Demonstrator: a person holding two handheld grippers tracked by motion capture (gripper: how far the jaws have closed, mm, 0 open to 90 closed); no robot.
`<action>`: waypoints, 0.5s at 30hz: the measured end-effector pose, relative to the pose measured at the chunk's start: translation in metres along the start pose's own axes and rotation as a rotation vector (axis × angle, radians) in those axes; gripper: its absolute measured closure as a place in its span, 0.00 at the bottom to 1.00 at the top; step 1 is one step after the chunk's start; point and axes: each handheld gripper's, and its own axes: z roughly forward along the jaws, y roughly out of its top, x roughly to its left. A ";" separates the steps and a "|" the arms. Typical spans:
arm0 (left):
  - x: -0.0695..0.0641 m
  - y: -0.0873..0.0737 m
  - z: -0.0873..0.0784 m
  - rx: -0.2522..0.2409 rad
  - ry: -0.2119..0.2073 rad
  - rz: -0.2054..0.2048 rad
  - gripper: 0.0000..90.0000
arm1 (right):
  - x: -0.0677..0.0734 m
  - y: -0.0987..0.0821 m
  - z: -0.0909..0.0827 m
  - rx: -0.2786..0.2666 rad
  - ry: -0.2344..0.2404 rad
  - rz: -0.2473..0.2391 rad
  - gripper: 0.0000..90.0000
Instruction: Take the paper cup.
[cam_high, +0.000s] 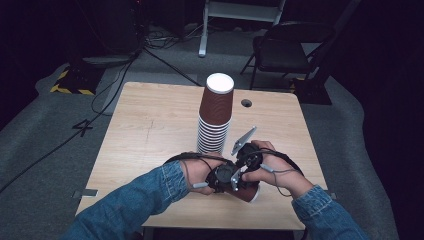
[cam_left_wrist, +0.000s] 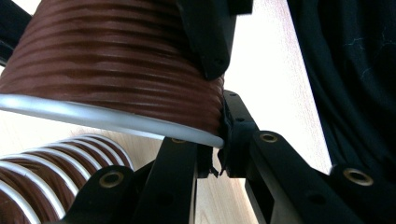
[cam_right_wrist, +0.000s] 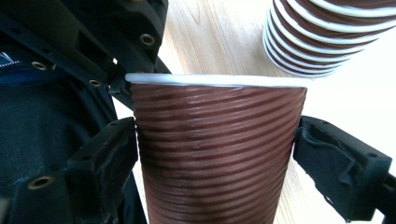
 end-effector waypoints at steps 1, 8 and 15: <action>0.000 0.000 -0.001 0.006 -0.002 0.003 0.93 | 0.000 0.000 0.001 0.000 0.001 0.000 0.15; -0.002 0.000 -0.002 -0.002 0.005 0.009 0.93 | -0.001 -0.001 0.008 -0.003 0.025 0.010 0.11; -0.004 0.001 -0.001 -0.018 0.005 0.027 0.93 | -0.003 -0.002 0.013 0.000 0.046 0.016 0.10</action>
